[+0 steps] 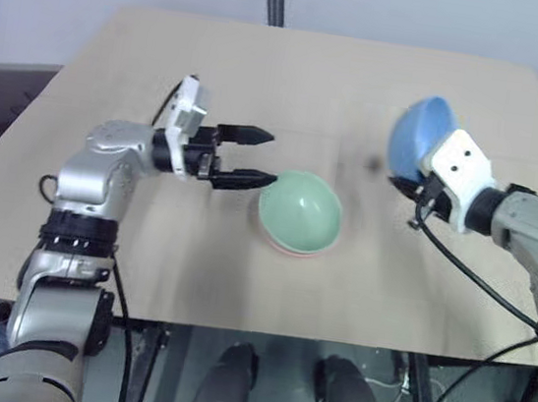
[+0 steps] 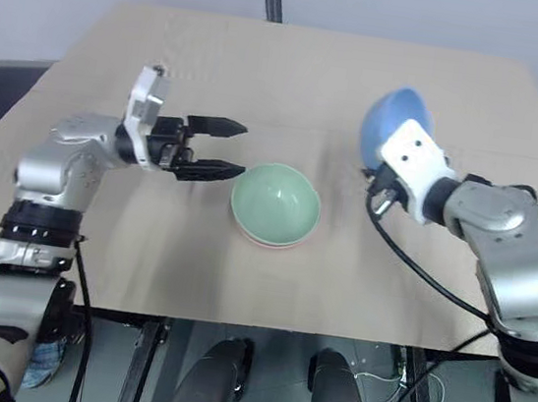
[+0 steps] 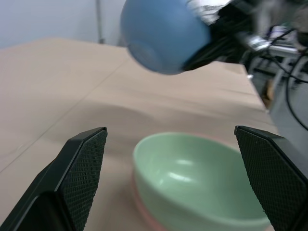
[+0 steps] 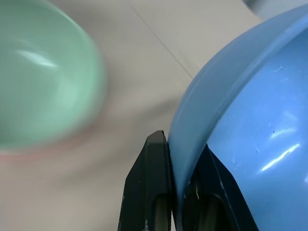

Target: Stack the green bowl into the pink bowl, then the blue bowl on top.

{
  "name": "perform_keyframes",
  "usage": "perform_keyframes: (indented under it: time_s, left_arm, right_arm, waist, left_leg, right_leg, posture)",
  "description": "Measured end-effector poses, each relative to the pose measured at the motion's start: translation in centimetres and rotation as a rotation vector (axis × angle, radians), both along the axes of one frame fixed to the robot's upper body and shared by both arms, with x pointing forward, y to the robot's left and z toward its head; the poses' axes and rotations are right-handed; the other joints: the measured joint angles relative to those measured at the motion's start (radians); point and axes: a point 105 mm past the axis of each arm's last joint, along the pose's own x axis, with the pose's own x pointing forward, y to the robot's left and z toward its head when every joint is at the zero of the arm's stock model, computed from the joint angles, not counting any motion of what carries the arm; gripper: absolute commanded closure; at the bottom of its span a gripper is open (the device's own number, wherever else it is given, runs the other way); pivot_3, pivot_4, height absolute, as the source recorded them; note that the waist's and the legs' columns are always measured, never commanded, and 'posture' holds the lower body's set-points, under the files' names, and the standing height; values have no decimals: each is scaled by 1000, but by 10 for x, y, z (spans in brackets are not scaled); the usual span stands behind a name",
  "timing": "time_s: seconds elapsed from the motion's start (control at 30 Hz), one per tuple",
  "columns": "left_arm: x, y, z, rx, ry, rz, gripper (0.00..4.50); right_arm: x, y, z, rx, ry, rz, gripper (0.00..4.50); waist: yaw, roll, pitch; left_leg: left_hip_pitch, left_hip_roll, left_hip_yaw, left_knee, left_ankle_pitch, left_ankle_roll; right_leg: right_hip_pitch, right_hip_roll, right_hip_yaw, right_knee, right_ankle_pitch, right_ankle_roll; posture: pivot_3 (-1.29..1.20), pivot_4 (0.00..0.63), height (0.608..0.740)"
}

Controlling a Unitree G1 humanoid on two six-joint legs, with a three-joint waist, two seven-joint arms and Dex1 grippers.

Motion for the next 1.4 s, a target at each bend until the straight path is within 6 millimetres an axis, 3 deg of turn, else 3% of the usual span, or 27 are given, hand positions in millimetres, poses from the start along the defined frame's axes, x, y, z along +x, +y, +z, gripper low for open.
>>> perform_keyframes:
  time_s: [0.03, 0.23, 0.6, 0.73, 0.83, 1.0, 1.07, 1.27, 1.4]
  left_arm:
    - [-3, 6, -4, 12, 10, 25, 0]
    - [-15, 29, -11, 17, 36, 112, 0]
    - [-31, 39, -12, 22, 67, 144, 0]
    - [-37, 40, -12, 19, 74, 140, 0]
    - [-39, 40, -14, 19, 85, 136, 0]
    - [-40, 40, -12, 18, 84, 131, 0]
    - [-41, 40, -12, 17, 83, 128, 0]
    - [-42, 40, -13, 17, 86, 121, 0]
    - [-41, 46, -21, 36, 92, 209, 0]
  right_arm:
    - [-8, 12, 0, -7, 4, 87, 4481]
    - [-32, 40, -13, -48, 59, 311, 4481]
    - [-38, 67, -22, -121, 27, 476, 4481]
    - [-34, 68, -21, -123, 4, 470, 3093]
    - [-33, 69, -20, -122, -6, 475, 1509]
    - [-32, 67, -21, -126, 9, 473, 1509]
    - [-32, 65, -22, -133, 22, 472, 1509]
    - [-16, 29, -12, -74, 64, 336, 1509]
    - [0, -21, -16, 11, 123, 160, 1509]
  waist:
    - [0, 0, 0]
    - [6, 0, 0]
    - [4, 0, 0]
    - [4, 0, 0]
    - [4, 0, 0]
    - [4, 0, 0]
    - [4, 0, 0]
    - [6, 0, 0]
    - [6, 0, 0]
  left_leg:
    - [0, 0, 0, 0, 0, 0]
    - [-1, 0, -1, 1, 0, 0]
    - [0, 0, 0, 1, 0, 0]
    - [0, 0, 0, 1, 0, 0]
    - [0, 0, 0, 1, 0, 0]
    - [0, 0, 0, 1, 0, 0]
    - [0, 0, 0, 1, 0, 0]
    - [0, 0, 0, 1, 0, 0]
    - [0, 0, 0, 0, 0, 0]
  right_leg:
    - [0, 0, 0, 0, 0, 0]
    - [0, -1, -1, 0, 0, 0]
    - [0, 0, -1, 2, 0, 0]
    - [0, 0, -1, 2, 0, 0]
    - [0, 0, -1, 2, 0, 0]
    - [0, 0, -1, 2, 0, 0]
    - [0, 0, -1, 2, 0, 0]
    - [0, -1, -1, 2, 0, 0]
    - [0, -1, 0, 2, 0, 0]
  posture:
    - [0, 150, 740]
    - [0, 150, 740]
    - [0, 150, 740]
    - [0, 150, 740]
    - [0, 150, 740]
    - [0, 150, 740]
    - [0, 150, 740]
    - [0, 150, 740]
    - [0, 150, 740]
